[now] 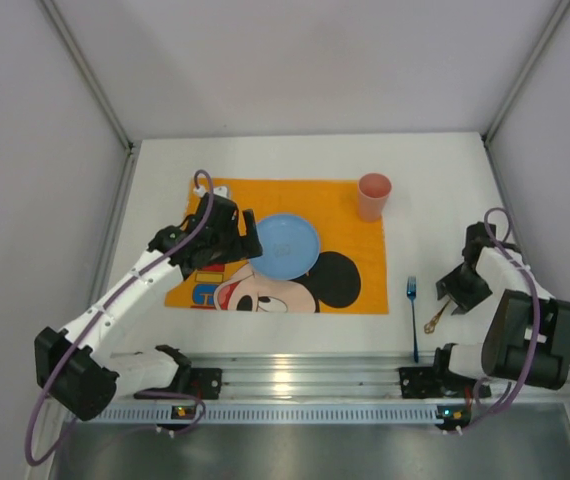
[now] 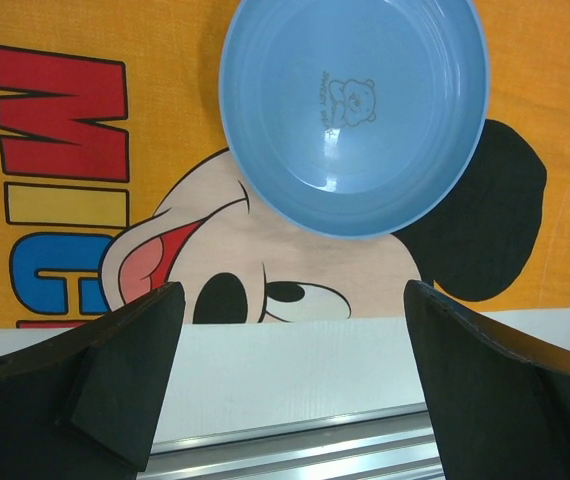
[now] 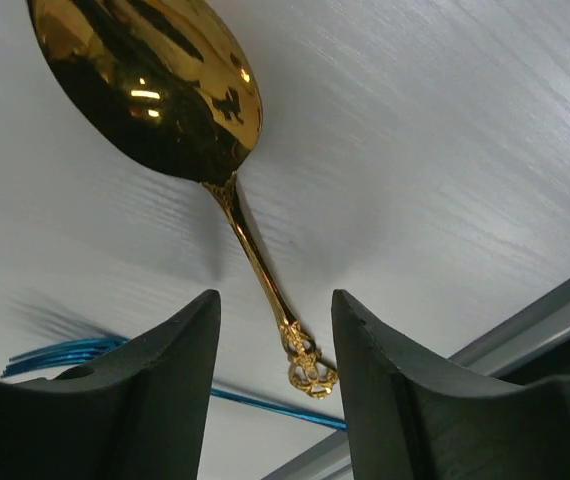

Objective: Set the dinner table for one person

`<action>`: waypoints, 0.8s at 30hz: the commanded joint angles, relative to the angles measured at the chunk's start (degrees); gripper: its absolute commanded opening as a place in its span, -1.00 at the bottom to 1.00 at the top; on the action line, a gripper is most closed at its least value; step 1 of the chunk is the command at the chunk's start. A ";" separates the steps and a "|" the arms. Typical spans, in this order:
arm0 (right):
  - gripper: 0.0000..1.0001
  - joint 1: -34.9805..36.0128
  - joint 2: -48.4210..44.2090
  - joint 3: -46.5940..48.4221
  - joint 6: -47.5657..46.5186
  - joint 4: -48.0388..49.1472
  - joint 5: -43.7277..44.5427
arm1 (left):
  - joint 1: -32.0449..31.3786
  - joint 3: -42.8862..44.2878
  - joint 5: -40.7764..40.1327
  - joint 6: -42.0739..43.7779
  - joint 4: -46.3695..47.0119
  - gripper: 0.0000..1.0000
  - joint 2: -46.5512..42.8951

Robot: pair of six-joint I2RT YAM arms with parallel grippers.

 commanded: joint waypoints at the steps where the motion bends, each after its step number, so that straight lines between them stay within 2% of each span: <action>1: -0.03 -0.59 3.47 0.99 2.34 6.05 2.89 | 0.61 2.19 1.17 2.09 2.36 0.93 1.09; 4: -0.15 -0.77 6.11 1.96 3.31 8.16 2.97 | 1.32 3.51 1.44 3.32 1.83 0.93 2.14; 7: -0.17 -0.77 8.57 2.92 3.66 9.39 3.15 | 2.11 4.57 1.70 4.73 1.48 0.93 3.28; 12: -0.41 -0.77 9.81 2.93 2.26 11.49 6.14 | 3.60 5.97 1.97 5.79 0.34 0.94 4.69; 15: -1.00 -0.85 9.81 1.96 0.06 13.44 6.75 | 4.04 5.89 2.40 5.79 0.34 0.94 5.05; 20: -1.00 -1.03 11.56 0.99 -2.75 15.90 4.21 | 4.13 6.06 3.11 6.31 0.60 0.94 6.27; 24: -1.00 -0.94 9.64 4.06 -5.38 13.18 3.85 | 4.04 7.47 6.09 8.33 1.74 0.94 7.50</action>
